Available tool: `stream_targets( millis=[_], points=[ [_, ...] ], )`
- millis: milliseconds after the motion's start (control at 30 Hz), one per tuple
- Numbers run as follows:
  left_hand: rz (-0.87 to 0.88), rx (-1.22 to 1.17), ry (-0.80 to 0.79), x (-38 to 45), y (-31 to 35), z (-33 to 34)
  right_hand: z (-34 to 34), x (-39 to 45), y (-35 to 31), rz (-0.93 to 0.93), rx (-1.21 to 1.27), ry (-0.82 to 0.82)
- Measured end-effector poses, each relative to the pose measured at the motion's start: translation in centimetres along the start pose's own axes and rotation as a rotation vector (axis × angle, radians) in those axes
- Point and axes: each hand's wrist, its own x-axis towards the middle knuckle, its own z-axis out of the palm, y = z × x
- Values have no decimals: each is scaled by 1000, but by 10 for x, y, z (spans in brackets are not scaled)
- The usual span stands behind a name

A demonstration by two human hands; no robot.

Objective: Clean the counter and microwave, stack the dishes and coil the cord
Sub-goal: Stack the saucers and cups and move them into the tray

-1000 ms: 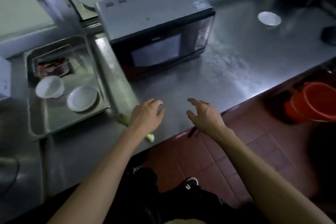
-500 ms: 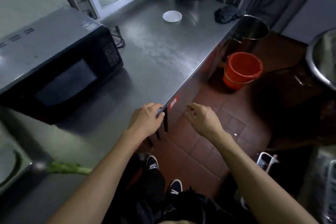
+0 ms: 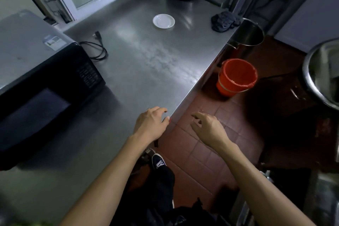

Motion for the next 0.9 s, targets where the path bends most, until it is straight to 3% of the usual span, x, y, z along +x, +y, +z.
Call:
stream_targets(
  millis=[433, 700, 900],
  points=[
    [-43, -61, 57, 121, -25, -50, -49, 157, -27, -76, -48, -19],
    [-170, -81, 54, 175, -56, -49, -36, 252, -30, -190, -64, -119],
    [-211, -49, 116, 273, -48, -54, -23, 361, -26, -312, -114, -196]
  ],
)
